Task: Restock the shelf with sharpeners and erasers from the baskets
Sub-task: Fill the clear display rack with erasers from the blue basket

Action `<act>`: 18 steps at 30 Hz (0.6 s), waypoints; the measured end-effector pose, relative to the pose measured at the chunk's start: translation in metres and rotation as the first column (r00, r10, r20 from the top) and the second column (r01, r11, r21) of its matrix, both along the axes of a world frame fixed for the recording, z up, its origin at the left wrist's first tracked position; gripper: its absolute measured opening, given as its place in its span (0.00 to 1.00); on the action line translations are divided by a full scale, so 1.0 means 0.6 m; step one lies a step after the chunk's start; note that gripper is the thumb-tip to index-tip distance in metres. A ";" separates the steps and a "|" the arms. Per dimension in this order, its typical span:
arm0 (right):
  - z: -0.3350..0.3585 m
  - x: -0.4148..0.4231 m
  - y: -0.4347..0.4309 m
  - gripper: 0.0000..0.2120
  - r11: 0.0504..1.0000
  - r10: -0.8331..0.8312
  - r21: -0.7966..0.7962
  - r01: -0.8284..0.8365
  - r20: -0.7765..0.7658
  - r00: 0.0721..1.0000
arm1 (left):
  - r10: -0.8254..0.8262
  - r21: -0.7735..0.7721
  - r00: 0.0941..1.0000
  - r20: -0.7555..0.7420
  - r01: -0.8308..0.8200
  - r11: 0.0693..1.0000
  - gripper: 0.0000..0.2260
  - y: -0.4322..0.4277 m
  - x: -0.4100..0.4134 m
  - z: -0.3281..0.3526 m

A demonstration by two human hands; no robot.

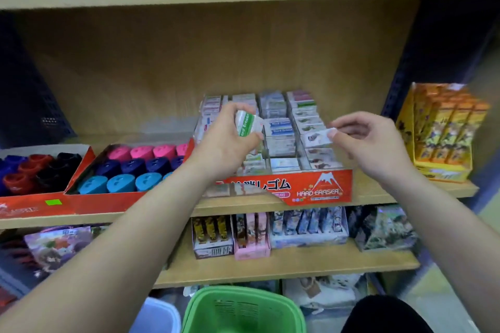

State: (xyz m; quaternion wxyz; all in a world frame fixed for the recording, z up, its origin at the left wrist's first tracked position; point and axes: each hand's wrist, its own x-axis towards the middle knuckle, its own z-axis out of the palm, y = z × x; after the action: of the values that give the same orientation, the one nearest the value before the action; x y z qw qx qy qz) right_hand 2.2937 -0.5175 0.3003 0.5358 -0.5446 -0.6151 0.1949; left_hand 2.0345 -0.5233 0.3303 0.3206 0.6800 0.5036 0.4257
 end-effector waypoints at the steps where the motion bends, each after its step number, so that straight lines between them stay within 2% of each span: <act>1: 0.001 0.009 0.005 0.03 0.999 -0.032 -0.005 0.032 0.083 0.996 | -0.002 0.032 0.999 -0.039 0.003 0.999 0.13 0.010 0.012 0.000; 3: 0.000 0.023 0.014 0.03 0.997 -0.063 -0.032 0.070 0.191 0.980 | -0.001 0.079 0.995 -0.102 0.009 0.997 0.13 0.029 0.029 -0.010; 8: -0.018 0.028 0.029 0.03 0.993 0.049 -0.114 -0.022 0.244 0.969 | 0.001 0.072 0.996 -0.093 0.006 0.997 0.14 0.043 0.032 -0.047; 12: -0.016 0.029 0.038 0.04 0.992 0.102 -0.115 -0.054 0.467 0.878 | -0.024 0.022 0.999 0.021 0.024 0.999 0.15 0.047 0.020 -0.053; 14: -0.017 0.027 0.041 0.05 0.988 0.129 -0.144 -0.063 0.519 0.845 | -0.041 -0.001 0.997 0.061 0.042 0.999 0.14 0.045 0.018 -0.050; 18: -0.010 0.004 0.033 0.03 0.999 -0.045 0.020 0.041 0.467 0.883 | -0.058 -0.002 0.996 0.066 0.058 0.998 0.14 0.045 0.017 -0.049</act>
State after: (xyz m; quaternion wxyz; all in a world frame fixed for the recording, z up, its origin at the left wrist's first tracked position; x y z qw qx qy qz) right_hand 2.2962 -0.4976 0.2942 0.3788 -0.5865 -0.7146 0.0435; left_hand 2.0445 -0.4964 0.3009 0.3504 0.6794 0.4737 0.4373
